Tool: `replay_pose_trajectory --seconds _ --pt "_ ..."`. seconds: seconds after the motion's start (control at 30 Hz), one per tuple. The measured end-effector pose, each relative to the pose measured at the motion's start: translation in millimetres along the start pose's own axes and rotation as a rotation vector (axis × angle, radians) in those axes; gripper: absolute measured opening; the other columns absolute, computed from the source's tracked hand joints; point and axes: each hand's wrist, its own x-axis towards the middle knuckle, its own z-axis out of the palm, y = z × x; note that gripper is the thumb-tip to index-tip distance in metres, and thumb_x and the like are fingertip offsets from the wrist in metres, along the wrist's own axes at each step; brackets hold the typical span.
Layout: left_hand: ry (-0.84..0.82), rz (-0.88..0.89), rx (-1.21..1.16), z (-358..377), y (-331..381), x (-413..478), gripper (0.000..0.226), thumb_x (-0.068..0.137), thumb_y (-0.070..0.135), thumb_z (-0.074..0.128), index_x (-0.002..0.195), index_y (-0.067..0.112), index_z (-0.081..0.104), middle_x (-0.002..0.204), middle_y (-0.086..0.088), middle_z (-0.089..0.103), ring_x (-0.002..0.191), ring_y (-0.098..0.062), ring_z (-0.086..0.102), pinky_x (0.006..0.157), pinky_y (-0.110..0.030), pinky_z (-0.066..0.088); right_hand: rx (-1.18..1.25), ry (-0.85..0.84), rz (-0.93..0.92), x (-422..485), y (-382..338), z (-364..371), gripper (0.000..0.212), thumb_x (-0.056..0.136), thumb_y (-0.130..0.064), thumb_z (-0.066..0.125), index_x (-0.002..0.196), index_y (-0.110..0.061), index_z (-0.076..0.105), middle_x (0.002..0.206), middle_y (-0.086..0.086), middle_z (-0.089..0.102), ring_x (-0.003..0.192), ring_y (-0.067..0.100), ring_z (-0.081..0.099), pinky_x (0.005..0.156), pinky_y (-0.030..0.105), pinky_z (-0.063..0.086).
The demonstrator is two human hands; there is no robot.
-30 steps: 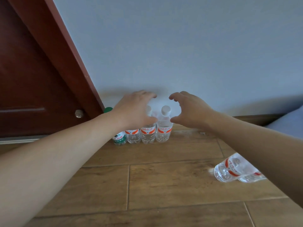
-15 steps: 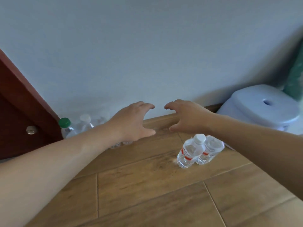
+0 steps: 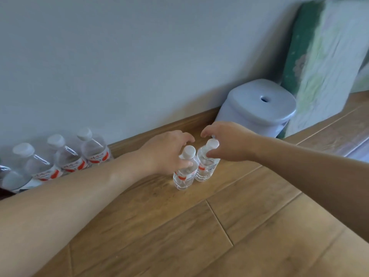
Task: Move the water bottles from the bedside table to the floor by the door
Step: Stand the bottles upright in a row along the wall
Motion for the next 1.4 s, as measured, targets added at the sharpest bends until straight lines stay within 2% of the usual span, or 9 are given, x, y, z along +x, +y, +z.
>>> replay_pose_trajectory --seconds 0.13,0.23,0.43,0.77,0.93,1.03,1.13,1.23,1.4 --pt "-0.031 0.038 0.034 11.6 5.2 10.2 0.044 0.087 0.041 0.070 0.128 0.029 0.060 0.114 0.009 0.059 0.102 -0.014 0.058 0.082 -0.030 0.048 -0.010 -0.008 0.018 -2.0 13.6 12.9 0.042 0.089 -0.036 0.064 0.130 -0.033 0.053 0.119 -0.006 0.058 0.100 0.015 0.054 0.084 0.029 0.046" --pt "-0.019 0.045 0.021 15.7 1.8 14.3 0.032 0.089 0.031 0.068 0.121 0.026 0.065 0.110 0.008 0.062 0.099 -0.013 0.058 0.079 -0.026 0.046 -0.006 -0.015 0.016 0.9 17.2 19.2 0.040 0.090 -0.034 0.063 0.129 -0.034 0.052 0.120 -0.004 0.057 0.102 0.017 0.056 0.088 0.033 0.047" --pt "0.020 0.018 -0.036 12.9 -6.5 18.6 0.018 0.082 0.024 0.071 0.100 0.020 0.072 0.096 0.005 0.064 0.089 -0.017 0.059 0.078 -0.039 0.052 0.002 0.000 0.000 11.0 14.5 31.1 0.030 0.094 -0.033 0.058 0.124 -0.028 0.056 0.102 -0.007 0.047 0.102 0.021 0.053 0.078 0.028 0.040" --pt "0.049 -0.056 -0.053 -2.1 -18.2 6.2 0.026 0.078 0.035 0.079 0.100 0.022 0.073 0.093 0.007 0.061 0.088 -0.016 0.058 0.078 -0.036 0.051 -0.013 -0.007 -0.028 18.1 4.2 25.1 0.026 0.090 -0.031 0.064 0.116 -0.029 0.063 0.107 -0.006 0.055 0.102 0.019 0.053 0.085 0.033 0.048" --pt "0.042 -0.127 -0.064 -12.9 -35.4 -17.2 0.028 0.077 0.034 0.080 0.102 0.024 0.072 0.097 0.008 0.064 0.092 -0.017 0.059 0.083 -0.040 0.052 -0.026 -0.018 -0.062 20.2 -19.1 21.7 0.023 0.090 -0.032 0.064 0.113 -0.027 0.065 0.106 -0.007 0.058 0.099 0.016 0.053 0.082 0.031 0.048" --pt "0.032 -0.160 -0.048 -20.6 -46.5 -33.7 0.033 0.078 0.033 0.079 0.109 0.025 0.071 0.104 0.007 0.065 0.098 -0.016 0.058 0.087 -0.039 0.051 -0.017 -0.020 -0.066 22.1 -37.5 20.7 0.023 0.088 -0.037 0.064 0.108 -0.027 0.066 0.101 -0.008 0.059 0.097 0.017 0.055 0.077 0.028 0.047" --pt "0.010 -0.179 -0.034 -27.7 -56.9 -50.3 0.036 0.080 0.028 0.078 0.115 0.024 0.070 0.110 0.007 0.065 0.101 -0.013 0.057 0.087 -0.032 0.048 0.000 -0.007 -0.069 24.3 -56.9 23.1 0.022 0.087 -0.039 0.064 0.102 -0.025 0.069 0.094 -0.006 0.062 0.089 0.016 0.058 0.063 0.024 0.045" --pt "-0.012 -0.183 -0.005 -35.1 -65.4 -66.2 0.036 0.081 0.024 0.078 0.116 0.024 0.070 0.106 0.008 0.062 0.095 -0.009 0.051 0.080 -0.024 0.041 -0.010 0.011 -0.101 27.0 -77.4 27.1 0.025 0.085 -0.043 0.065 0.097 -0.022 0.070 0.087 -0.007 0.063 0.080 0.013 0.058 0.054 0.019 0.040" --pt "-0.045 -0.218 0.014 -44.0 -74.1 -90.9 0.031 0.082 0.023 0.076 0.112 0.027 0.070 0.094 0.013 0.056 0.094 -0.010 0.053 0.078 -0.025 0.041 -0.018 0.045 -0.112 34.7 -105.9 27.4 0.026 0.081 -0.045 0.066 0.084 -0.019 0.068 0.075 -0.008 0.060 0.071 0.009 0.054 0.049 0.020 0.035"
